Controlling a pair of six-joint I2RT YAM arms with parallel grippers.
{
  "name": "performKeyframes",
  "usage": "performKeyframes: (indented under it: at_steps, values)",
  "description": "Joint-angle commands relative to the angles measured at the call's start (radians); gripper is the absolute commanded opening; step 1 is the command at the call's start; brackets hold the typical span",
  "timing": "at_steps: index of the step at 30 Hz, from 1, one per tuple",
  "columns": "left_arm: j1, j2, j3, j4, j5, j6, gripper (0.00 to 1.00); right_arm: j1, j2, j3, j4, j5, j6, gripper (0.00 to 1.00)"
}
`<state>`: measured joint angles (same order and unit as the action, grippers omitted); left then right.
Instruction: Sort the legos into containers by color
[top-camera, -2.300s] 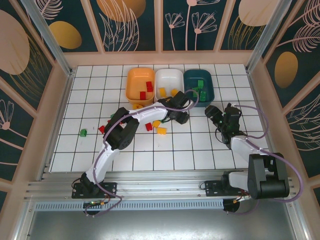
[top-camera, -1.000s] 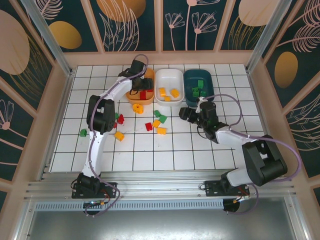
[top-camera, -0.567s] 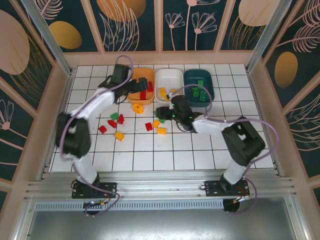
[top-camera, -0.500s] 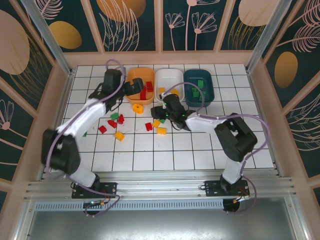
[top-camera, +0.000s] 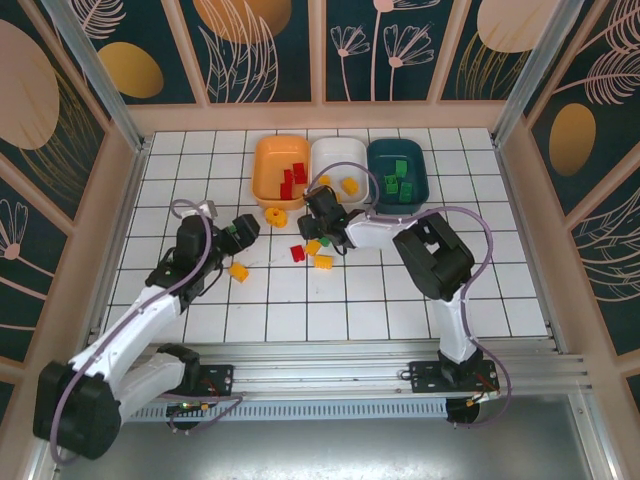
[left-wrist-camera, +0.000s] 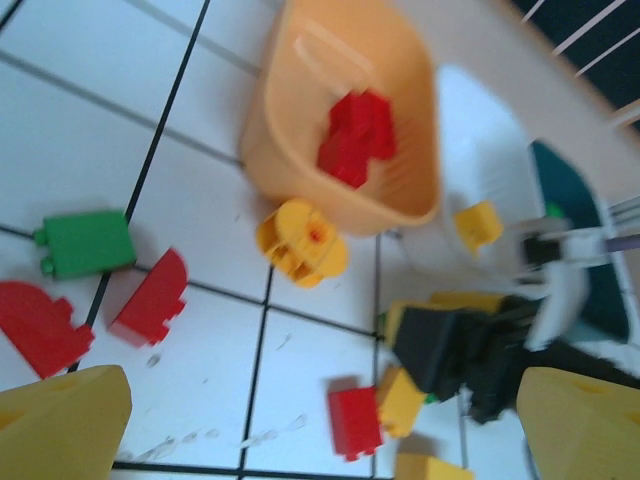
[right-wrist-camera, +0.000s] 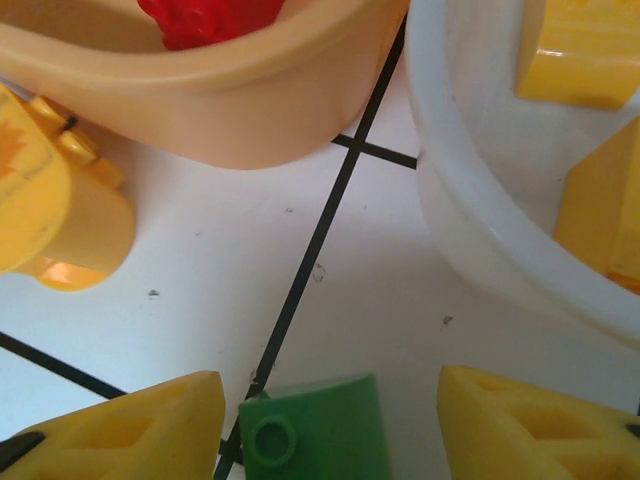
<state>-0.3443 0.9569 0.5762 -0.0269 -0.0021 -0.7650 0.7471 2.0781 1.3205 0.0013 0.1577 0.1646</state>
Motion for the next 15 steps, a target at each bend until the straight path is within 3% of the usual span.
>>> performKeyframes:
  at_steps: [1,8,15]
  values:
    - [0.005,-0.043,0.026,-0.022,-0.034,-0.002,0.98,0.002,0.039,0.050,-0.028,0.021,-0.023,0.57]
    - [0.004,-0.086,0.088,-0.096,-0.054,0.012,0.98,0.003,0.082,0.083,-0.046,0.022,-0.023,0.42]
    - [0.005,-0.094,0.117,-0.116,-0.065,0.016,0.98,0.009,0.016,0.053,-0.017,0.025,-0.010,0.31]
